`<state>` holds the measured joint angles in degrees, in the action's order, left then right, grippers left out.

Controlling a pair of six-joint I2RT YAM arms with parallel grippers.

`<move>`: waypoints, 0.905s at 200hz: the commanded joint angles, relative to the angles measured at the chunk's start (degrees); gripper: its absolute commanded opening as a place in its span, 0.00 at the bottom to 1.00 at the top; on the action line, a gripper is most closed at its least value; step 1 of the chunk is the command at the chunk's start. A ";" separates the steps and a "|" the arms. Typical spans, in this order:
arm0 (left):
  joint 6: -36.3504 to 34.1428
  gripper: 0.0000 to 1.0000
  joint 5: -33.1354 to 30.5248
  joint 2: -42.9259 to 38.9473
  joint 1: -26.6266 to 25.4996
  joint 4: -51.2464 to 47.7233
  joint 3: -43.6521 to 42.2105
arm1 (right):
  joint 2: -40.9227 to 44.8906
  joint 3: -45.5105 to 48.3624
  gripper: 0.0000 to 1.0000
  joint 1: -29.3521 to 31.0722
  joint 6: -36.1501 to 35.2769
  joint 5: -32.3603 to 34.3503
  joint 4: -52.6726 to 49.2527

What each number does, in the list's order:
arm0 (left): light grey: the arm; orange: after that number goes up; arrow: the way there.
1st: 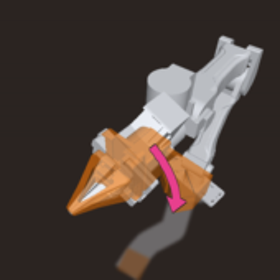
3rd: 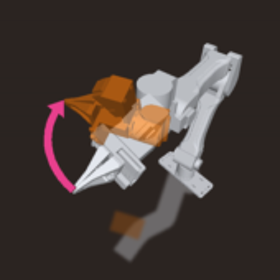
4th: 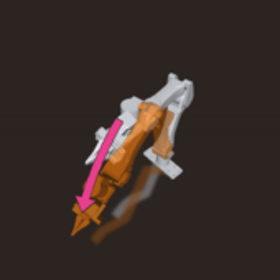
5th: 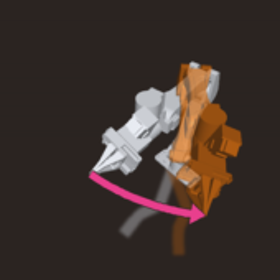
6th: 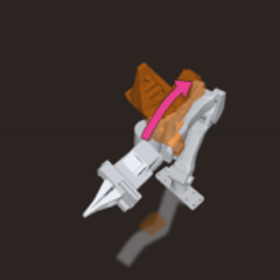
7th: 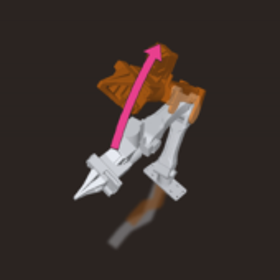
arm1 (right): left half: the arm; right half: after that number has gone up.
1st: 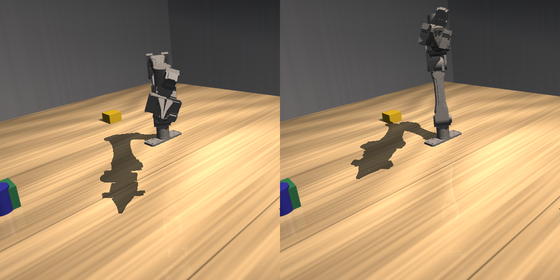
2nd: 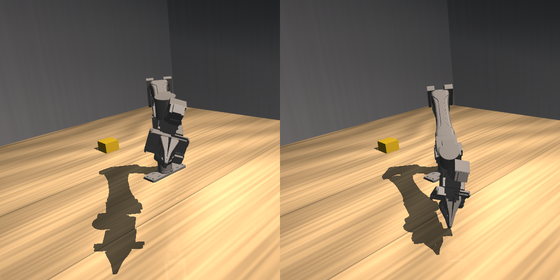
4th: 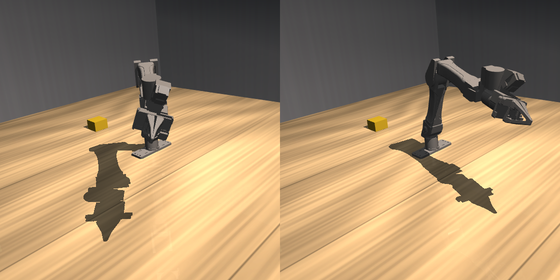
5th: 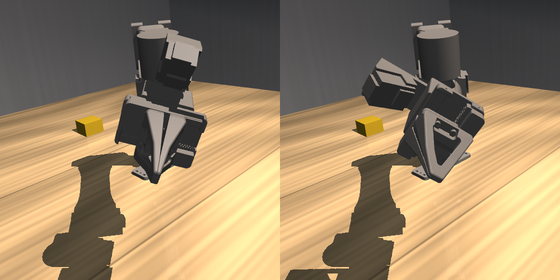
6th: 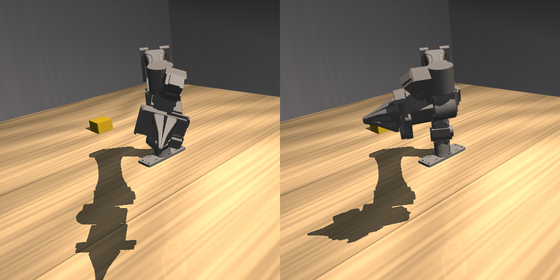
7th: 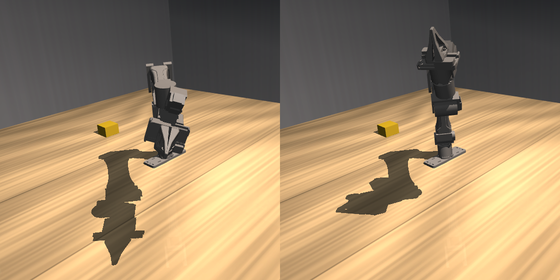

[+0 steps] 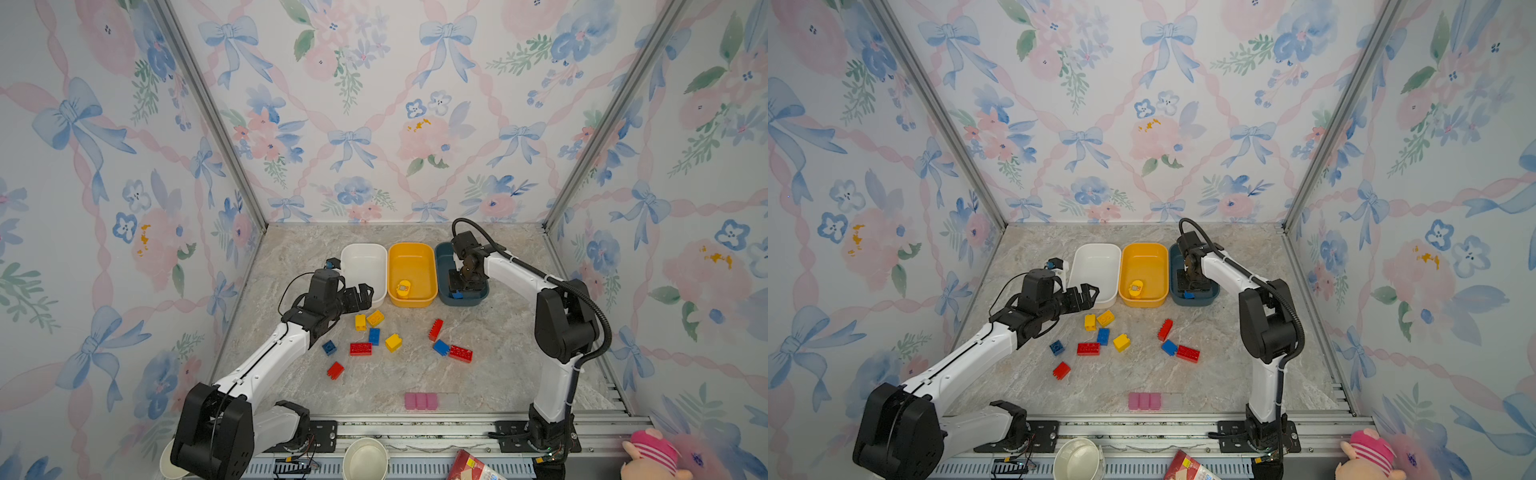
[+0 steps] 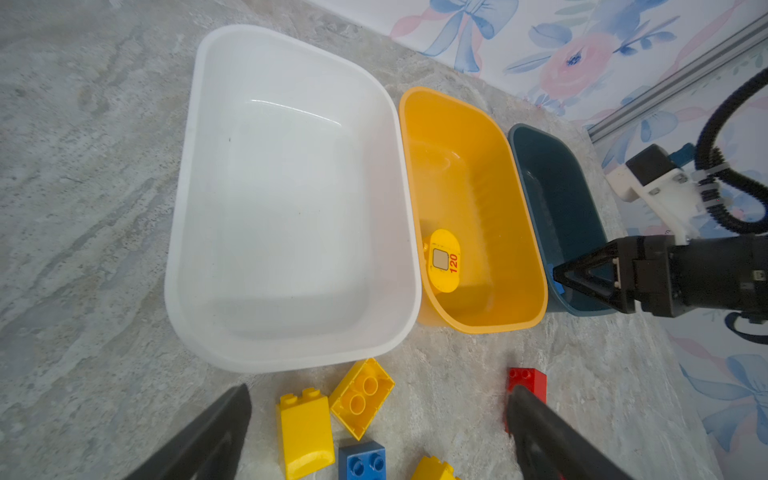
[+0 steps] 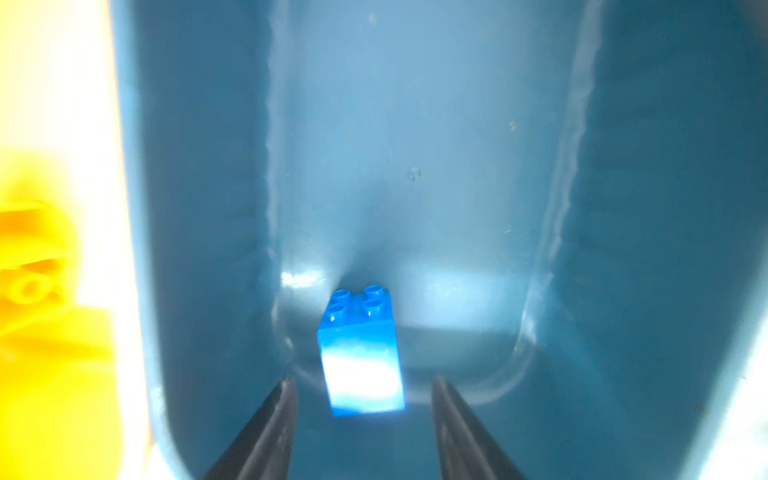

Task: Sort the legos into containers by color
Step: 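Open the right gripper to release the blue brick in the teal tub, then lower the right gripper onto the red brick and grasp it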

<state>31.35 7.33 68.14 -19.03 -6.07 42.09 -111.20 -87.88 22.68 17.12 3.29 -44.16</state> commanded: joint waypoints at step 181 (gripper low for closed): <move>0.66 0.98 3.40 -5.24 4.46 -0.10 -5.68 | 11.78 19.61 0.75 18.67 26.28 1.98 6.57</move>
<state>31.62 8.62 64.62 -16.08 -5.74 38.24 -95.61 -68.58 40.27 40.42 4.78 -39.68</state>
